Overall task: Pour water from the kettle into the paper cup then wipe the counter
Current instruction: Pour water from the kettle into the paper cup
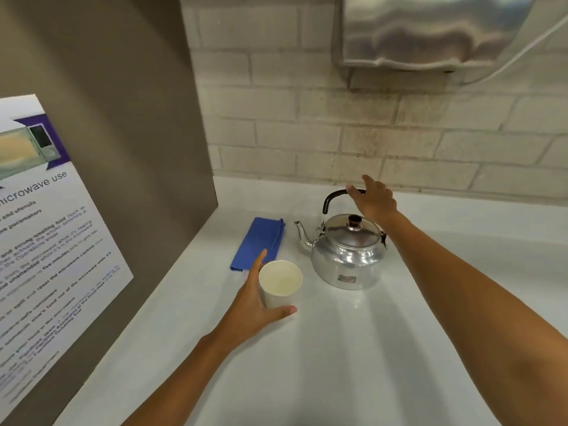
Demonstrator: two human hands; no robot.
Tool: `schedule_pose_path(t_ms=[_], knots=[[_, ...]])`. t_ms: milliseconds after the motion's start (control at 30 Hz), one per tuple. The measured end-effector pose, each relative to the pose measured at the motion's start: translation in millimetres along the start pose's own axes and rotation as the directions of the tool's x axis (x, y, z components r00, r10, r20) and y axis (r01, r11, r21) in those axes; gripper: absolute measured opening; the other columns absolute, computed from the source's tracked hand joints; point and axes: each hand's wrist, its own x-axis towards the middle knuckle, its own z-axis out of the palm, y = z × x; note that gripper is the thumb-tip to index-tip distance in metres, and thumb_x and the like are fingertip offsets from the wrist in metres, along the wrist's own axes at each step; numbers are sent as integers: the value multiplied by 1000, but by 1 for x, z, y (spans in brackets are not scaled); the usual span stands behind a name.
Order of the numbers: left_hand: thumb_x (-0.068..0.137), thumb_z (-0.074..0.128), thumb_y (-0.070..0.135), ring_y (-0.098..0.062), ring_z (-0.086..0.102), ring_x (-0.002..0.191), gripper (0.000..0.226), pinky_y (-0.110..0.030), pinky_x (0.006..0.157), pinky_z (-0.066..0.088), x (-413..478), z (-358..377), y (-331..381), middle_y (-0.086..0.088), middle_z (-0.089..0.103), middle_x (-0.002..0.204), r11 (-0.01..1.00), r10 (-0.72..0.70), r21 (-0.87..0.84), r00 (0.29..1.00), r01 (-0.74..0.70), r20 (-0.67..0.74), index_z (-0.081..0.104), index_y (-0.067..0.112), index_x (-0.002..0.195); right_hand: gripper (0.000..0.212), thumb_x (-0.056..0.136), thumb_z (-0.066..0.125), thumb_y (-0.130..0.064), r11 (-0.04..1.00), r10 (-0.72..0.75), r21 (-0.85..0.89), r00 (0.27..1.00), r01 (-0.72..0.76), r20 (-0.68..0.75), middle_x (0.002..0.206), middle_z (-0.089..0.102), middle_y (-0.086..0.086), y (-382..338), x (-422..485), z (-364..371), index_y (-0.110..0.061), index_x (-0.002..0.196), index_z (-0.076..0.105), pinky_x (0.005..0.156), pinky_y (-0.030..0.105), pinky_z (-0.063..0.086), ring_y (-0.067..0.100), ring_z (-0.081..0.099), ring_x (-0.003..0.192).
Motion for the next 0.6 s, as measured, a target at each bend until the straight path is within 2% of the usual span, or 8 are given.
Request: schedule_pose_path(t_ms=[67,133,233,333,400,467,533,600], knots=[[51,80,51,11,38,114,100,1,83,34,-1,0,-2,37,30,125,1000,-2,-20,1000,2,-5,13,63,125,63,93,36,-53,996,27,80,1000,-28,9,149,33,18,1,3,-1,-16,143,25,111,51,25,39,27,136],[55,80,44,3,40,115,91,5,78,36,-1,1,-2,36,32,122,1000,3,-16,1000,-4,-12,22,53,124,61,93,38,-52,987,25,161,1000,-21,-18,142,44,18,1,5,-3,-11,138,35,108,47,31,37,37,132],[61,81,34,-2,43,112,78,1,78,38,0,2,-2,33,36,119,1000,10,-4,1000,-10,-24,28,51,115,62,92,39,-54,979,32,201,998,-21,-54,115,65,22,0,2,-7,3,110,59,92,42,43,36,57,107],[61,82,32,-5,43,113,79,-9,86,37,1,2,-5,25,40,120,1000,13,-19,1000,-13,-25,28,47,117,70,89,41,-59,987,24,163,996,-11,-80,98,68,21,-1,-2,-8,7,92,64,83,42,46,36,60,93],[61,83,29,-8,43,116,83,-20,93,38,3,3,-6,14,43,124,1000,13,-28,999,-14,-33,28,41,122,70,86,42,-64,991,27,134,994,-12,-104,74,64,14,-3,-5,-8,1,68,60,72,39,43,32,58,77],[62,83,26,-12,43,117,84,-26,97,38,3,4,-5,8,43,127,999,10,-34,999,-12,-36,28,36,124,68,83,43,-67,994,38,106,991,-24,-130,54,47,5,-6,-10,-8,-10,47,39,62,33,37,25,50,61],[62,83,24,-13,42,118,85,-28,98,39,3,5,-3,5,42,129,999,6,-39,1000,-7,-24,28,31,127,68,82,45,-67,995,45,94,987,-30,-154,47,39,1,-9,-16,-8,-14,43,29,51,30,33,20,44,50],[63,82,23,-13,41,118,87,-28,99,39,3,5,-2,3,41,130,999,-1,-39,1000,1,-15,27,25,131,65,82,50,-60,994,57,105,980,-37,-192,43,37,0,-9,-21,-7,-15,41,29,47,26,30,19,41,45]])
